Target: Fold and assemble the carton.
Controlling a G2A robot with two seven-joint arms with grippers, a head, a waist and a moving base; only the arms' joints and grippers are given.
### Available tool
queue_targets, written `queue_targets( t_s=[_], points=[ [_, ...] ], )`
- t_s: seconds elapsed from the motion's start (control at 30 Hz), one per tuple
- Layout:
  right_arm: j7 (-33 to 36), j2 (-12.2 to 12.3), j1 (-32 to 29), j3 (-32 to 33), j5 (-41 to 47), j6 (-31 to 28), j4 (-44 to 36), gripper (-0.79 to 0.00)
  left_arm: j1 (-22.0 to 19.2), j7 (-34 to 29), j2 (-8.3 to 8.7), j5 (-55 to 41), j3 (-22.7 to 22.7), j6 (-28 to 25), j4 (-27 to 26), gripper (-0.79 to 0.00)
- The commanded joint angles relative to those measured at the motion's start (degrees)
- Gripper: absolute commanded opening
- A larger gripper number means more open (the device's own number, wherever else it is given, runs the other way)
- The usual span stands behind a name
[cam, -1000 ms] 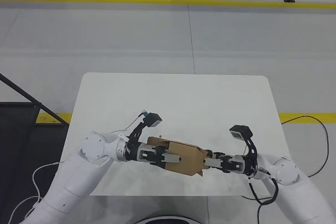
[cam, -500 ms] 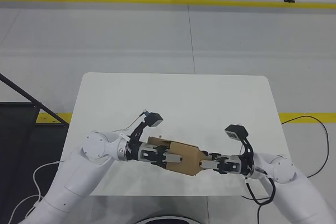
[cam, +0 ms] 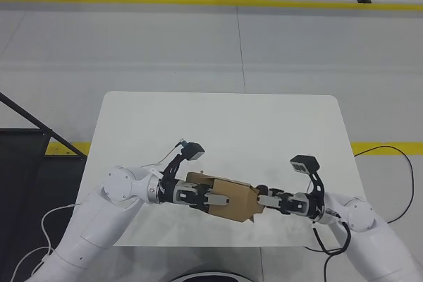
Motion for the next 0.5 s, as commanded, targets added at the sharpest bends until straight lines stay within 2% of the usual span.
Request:
queue_targets(
  t_s=[0.0,0.47],
  points=[
    [0.11,0.01,-0.03,0.09,0.25,0.10,0.27,-0.536,-0.01,0.06,0.00,-0.07,-0.03,-0.06,0.04,-0.785],
    [0.20,0.23,-1.28,1.05,1.85,0.20,2.18,-0.557,-0.20,0.10,-0.05,-0.03,0.04,-0.16,0.38,-0.785]
  ],
)
